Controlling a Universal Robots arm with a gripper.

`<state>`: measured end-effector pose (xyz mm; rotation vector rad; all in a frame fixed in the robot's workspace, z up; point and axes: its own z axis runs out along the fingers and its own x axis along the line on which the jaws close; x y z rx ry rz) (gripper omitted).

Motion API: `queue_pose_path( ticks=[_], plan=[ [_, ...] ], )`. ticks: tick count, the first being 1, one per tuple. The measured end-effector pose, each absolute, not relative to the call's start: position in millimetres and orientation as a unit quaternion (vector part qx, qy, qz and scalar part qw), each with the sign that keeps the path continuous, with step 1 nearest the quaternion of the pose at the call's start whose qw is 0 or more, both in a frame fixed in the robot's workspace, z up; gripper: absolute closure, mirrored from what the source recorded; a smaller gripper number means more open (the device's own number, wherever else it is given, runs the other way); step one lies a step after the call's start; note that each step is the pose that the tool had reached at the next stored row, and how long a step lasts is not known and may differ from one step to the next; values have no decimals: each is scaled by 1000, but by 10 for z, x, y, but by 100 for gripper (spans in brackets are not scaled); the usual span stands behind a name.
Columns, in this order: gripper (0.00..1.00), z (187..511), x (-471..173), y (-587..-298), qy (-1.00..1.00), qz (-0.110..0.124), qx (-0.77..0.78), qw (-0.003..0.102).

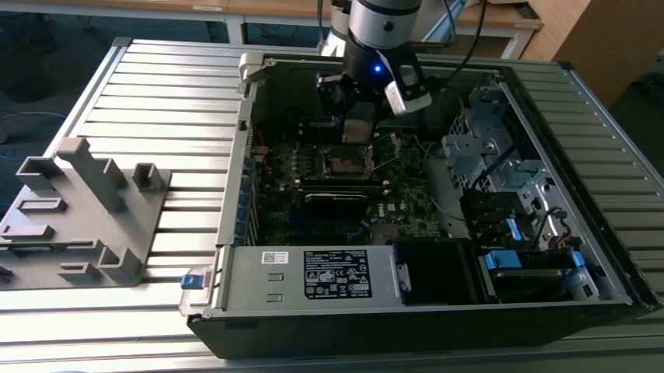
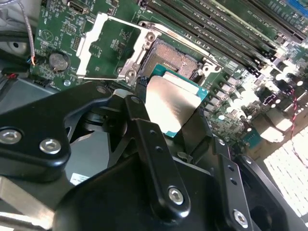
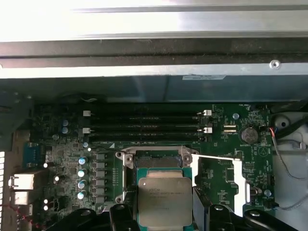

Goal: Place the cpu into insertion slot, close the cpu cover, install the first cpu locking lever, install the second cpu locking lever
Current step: 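Place the cpu into insertion slot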

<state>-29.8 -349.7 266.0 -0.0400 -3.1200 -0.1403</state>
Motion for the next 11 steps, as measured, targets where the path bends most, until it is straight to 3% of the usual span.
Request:
queue_pose_path(
  ticks=[11],
  plan=[
    [46, 2497, -307, -3497, -999, -45, -12, 8]
  ],
)
